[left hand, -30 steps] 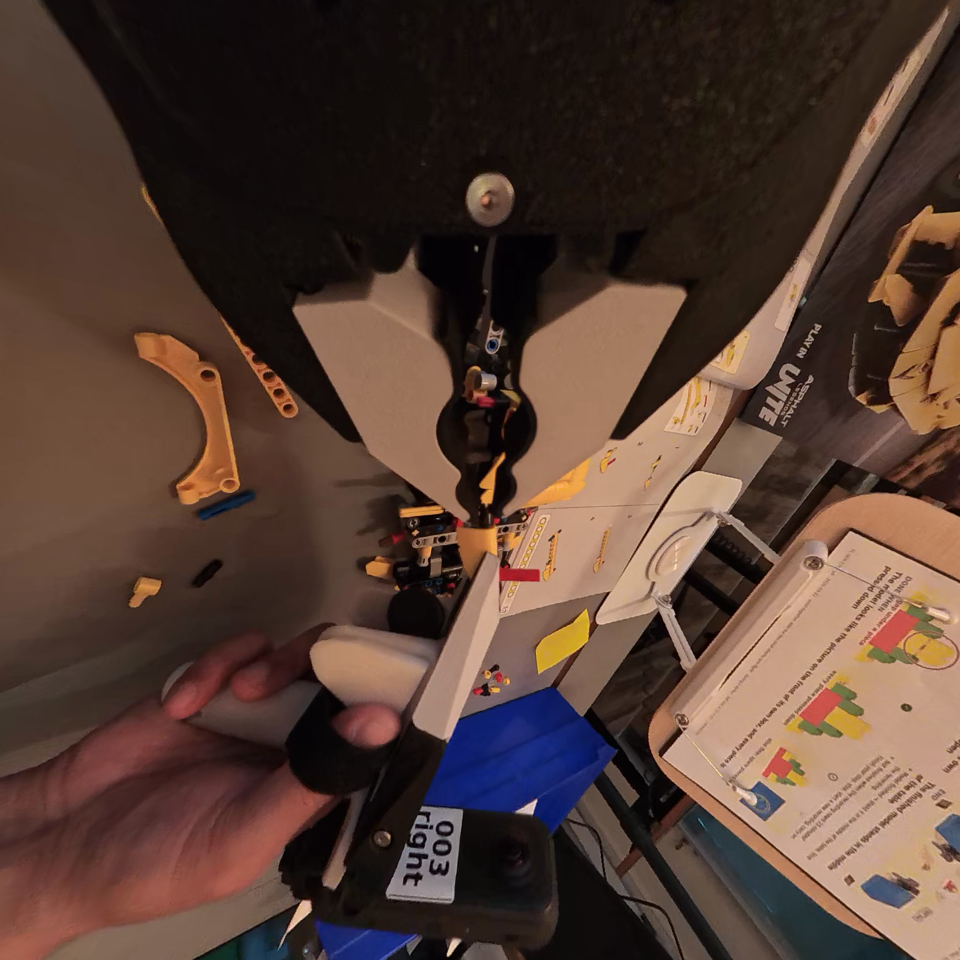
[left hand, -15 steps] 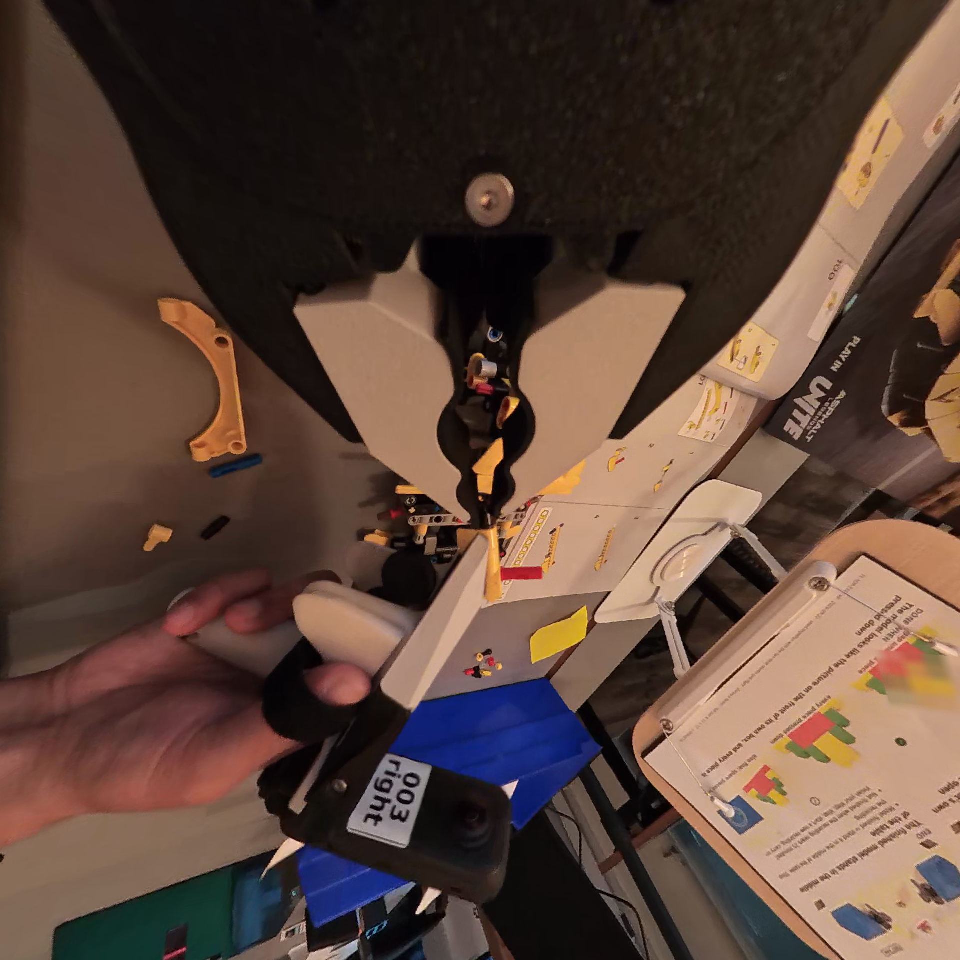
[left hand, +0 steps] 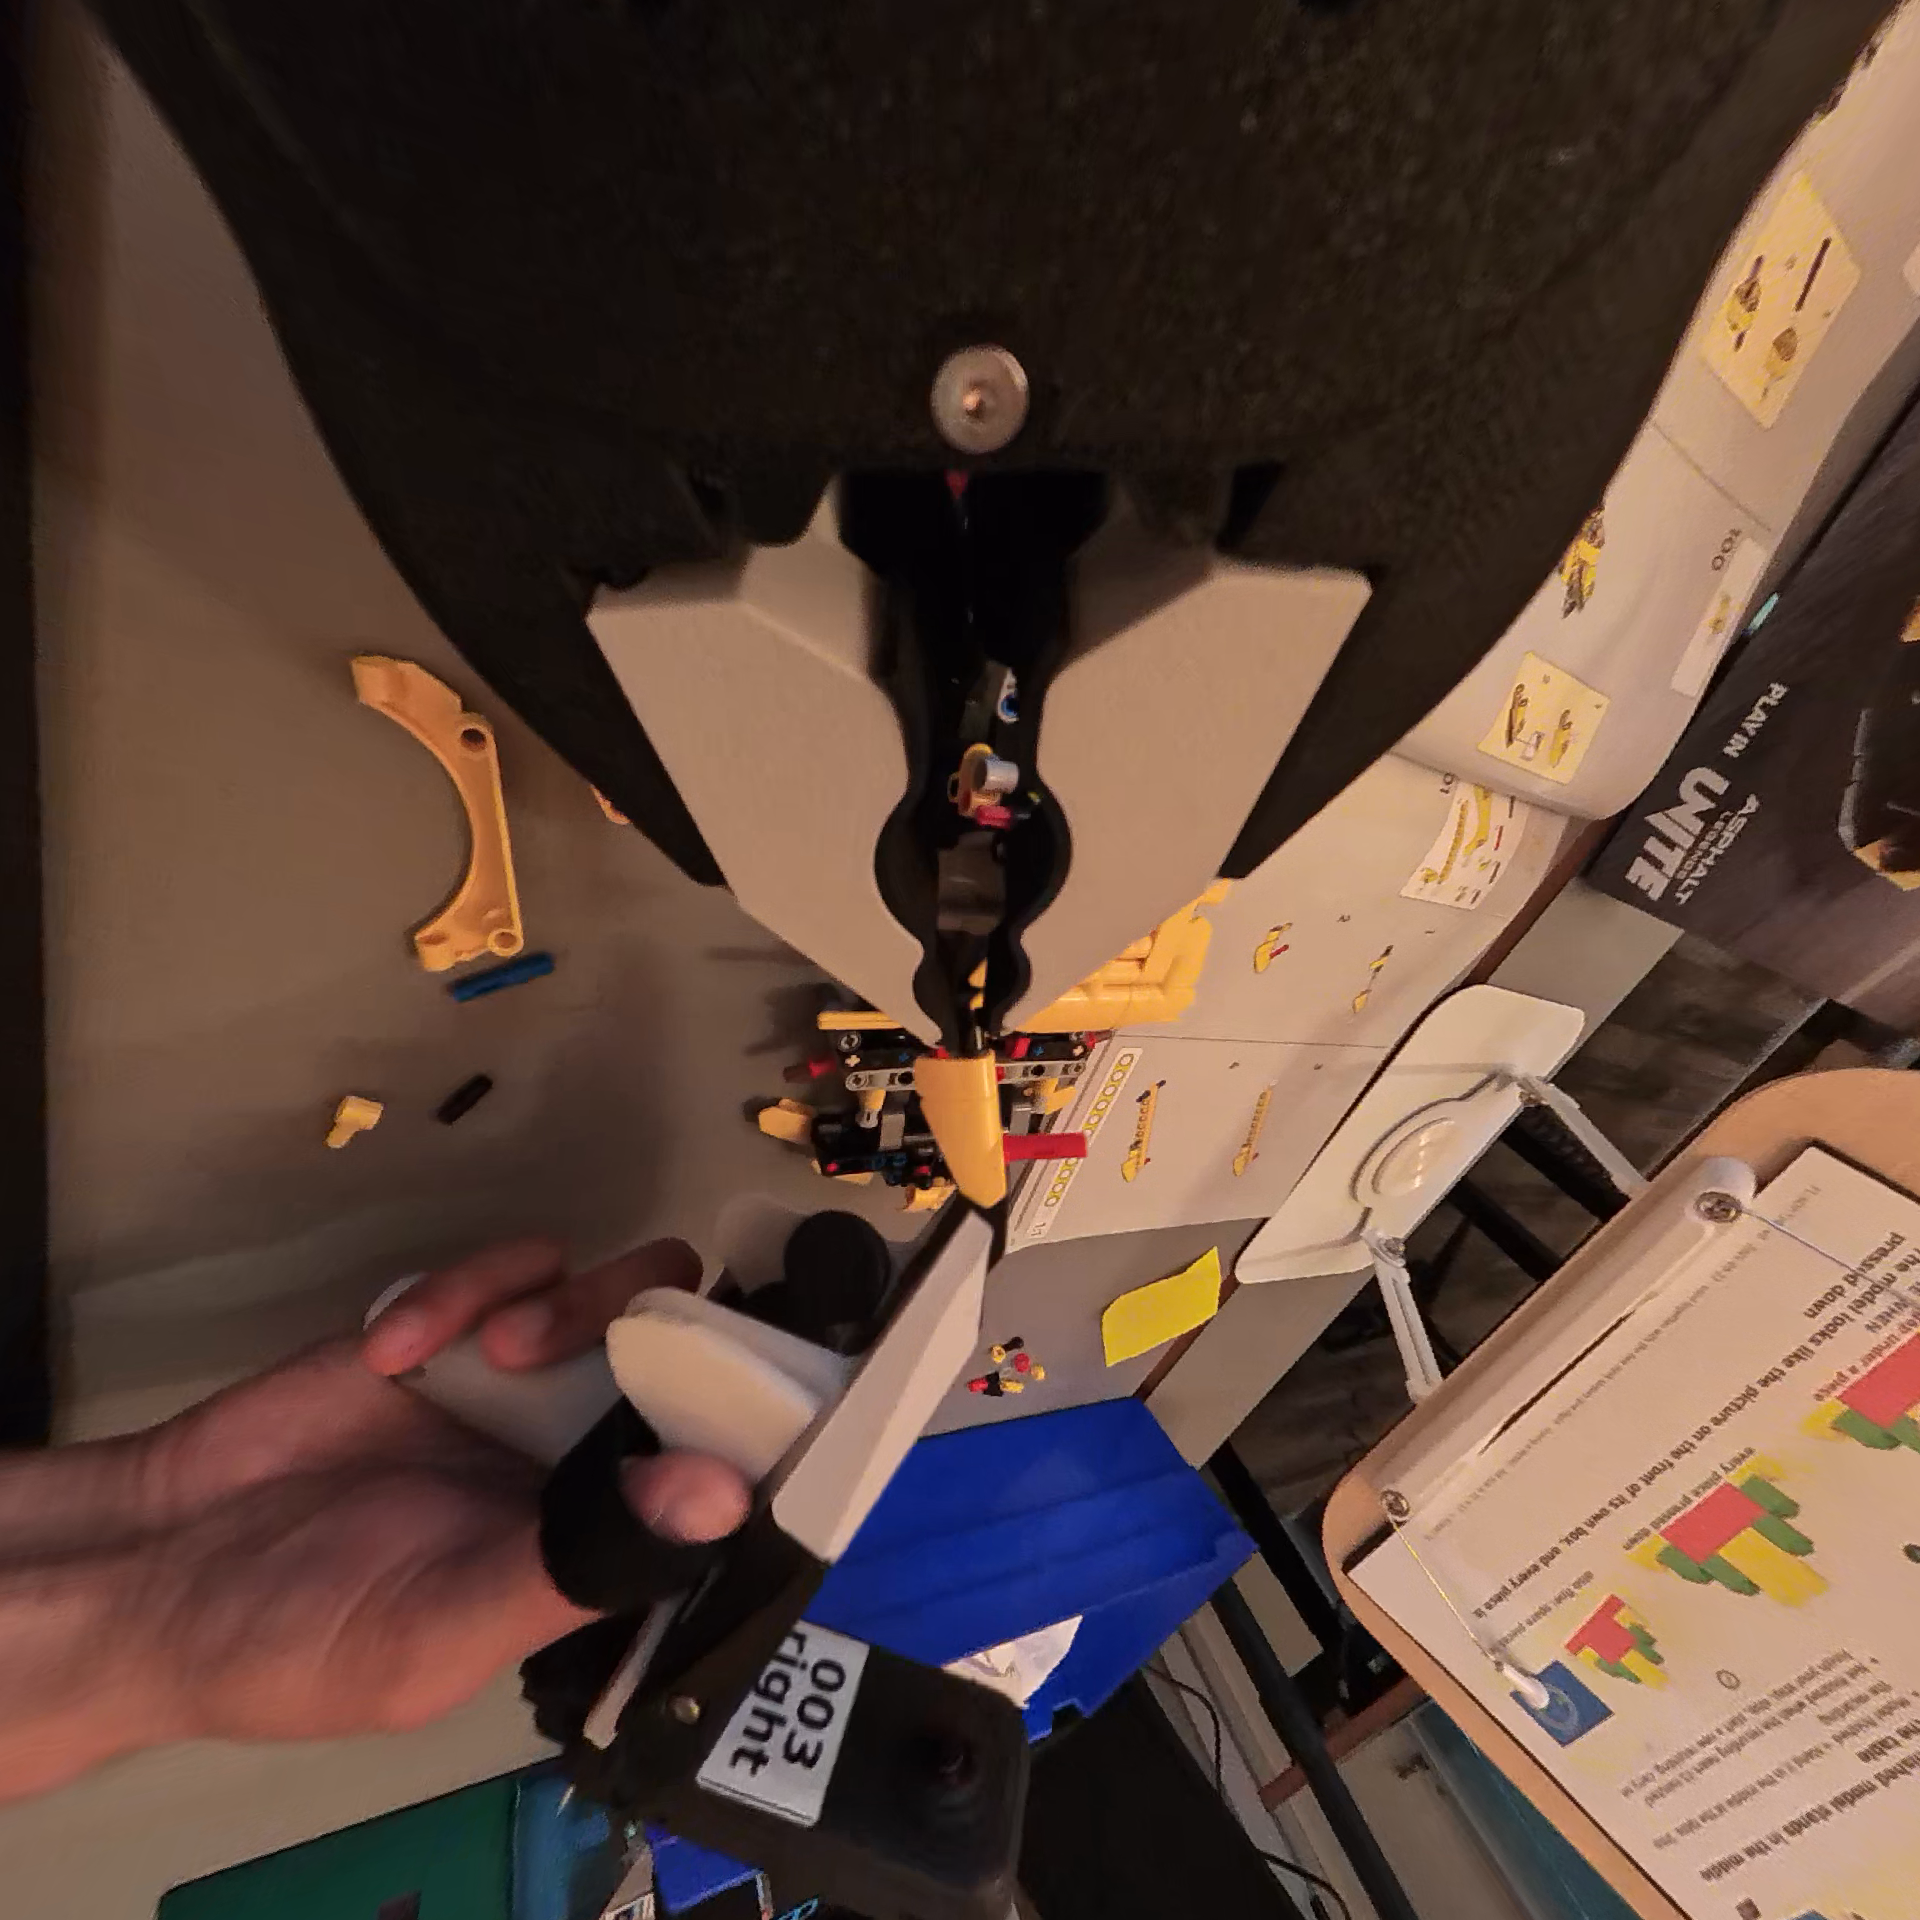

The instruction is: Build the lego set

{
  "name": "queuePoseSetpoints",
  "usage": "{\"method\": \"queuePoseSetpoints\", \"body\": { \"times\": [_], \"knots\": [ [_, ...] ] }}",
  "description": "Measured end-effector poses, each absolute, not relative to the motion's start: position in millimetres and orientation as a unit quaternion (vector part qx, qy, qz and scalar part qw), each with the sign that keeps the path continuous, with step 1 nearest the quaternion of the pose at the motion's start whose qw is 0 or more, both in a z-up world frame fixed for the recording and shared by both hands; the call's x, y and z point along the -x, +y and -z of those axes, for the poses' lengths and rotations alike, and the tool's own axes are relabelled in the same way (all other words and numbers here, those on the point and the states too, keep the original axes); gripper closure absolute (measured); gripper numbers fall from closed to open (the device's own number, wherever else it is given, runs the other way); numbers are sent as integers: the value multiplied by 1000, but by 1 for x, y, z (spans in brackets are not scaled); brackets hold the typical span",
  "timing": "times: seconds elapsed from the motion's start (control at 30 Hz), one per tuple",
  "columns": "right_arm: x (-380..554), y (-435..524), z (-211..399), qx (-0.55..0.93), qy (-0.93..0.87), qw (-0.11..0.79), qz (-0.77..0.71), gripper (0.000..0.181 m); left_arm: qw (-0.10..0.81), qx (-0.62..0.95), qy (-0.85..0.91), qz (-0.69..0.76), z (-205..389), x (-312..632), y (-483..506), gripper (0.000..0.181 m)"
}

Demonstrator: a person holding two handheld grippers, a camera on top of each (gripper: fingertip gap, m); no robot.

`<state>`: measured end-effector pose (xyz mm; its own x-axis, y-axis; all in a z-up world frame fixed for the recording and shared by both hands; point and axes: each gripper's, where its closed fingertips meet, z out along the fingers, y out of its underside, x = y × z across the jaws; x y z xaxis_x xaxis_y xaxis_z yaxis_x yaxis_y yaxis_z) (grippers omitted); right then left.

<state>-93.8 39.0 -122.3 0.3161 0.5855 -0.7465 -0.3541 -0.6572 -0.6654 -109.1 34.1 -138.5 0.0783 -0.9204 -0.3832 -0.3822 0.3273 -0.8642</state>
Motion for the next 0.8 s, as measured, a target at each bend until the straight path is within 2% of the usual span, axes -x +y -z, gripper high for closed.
{"method": "queuePoseSetpoints", "body": {
  "times": [0.8],
  "knots": [
    [109,35,132,721,-113,390,-561,168,524,518,626,256,137,106,31,177]
  ]
}}
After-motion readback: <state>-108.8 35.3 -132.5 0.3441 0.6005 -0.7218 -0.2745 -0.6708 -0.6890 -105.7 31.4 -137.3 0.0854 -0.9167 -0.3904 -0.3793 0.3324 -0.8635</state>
